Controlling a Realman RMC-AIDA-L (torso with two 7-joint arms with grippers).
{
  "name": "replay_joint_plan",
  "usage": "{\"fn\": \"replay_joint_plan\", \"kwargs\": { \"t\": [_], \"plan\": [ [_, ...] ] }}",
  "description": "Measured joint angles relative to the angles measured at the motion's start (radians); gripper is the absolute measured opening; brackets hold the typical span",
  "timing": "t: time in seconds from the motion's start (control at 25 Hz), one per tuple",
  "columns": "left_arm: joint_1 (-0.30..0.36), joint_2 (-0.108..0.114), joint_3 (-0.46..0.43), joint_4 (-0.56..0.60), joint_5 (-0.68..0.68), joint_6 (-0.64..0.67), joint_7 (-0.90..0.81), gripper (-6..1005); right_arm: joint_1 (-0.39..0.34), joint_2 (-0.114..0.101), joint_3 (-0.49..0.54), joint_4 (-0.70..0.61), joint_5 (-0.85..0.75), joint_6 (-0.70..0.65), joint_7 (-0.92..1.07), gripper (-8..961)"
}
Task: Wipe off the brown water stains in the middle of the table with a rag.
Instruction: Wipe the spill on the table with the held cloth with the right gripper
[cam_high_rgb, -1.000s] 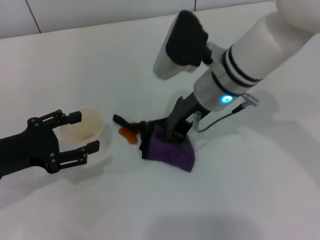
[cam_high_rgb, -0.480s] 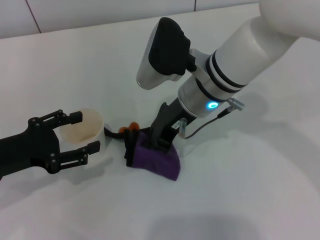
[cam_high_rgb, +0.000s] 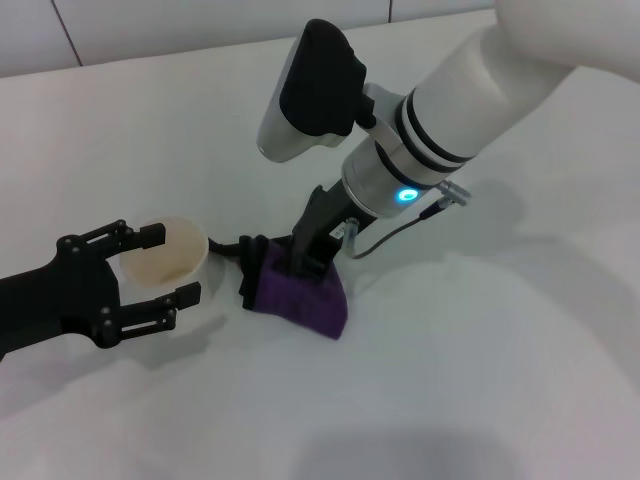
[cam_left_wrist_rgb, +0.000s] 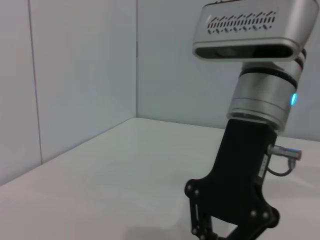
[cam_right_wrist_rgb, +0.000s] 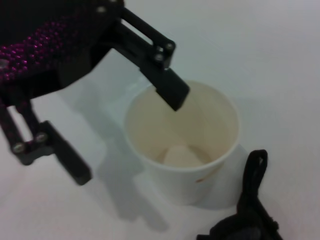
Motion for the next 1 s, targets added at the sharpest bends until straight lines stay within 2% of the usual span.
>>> {"fn": "replay_joint_plan", "kwargs": {
  "t": [0.44,0.68,1.0],
  "plan": [
    [-0.004,0.0,0.0,-0.002,0.0,0.001,0.0,817,0.082,0.0,0.005,0.091,0.001,0.096,0.015,91],
    [-0.01,0.0,0.0,-0.005,0.0,-0.001,-0.003,818,0.1,0.0,-0.004,0.107,0.002,0.115,0.024,94],
    [-0.012,0.0,0.0,-0.007,0.0,-0.004,-0.004,818,0.119,0.0,-0.091,0.096,0.075,0.073,0.015,97]
  ]
}}
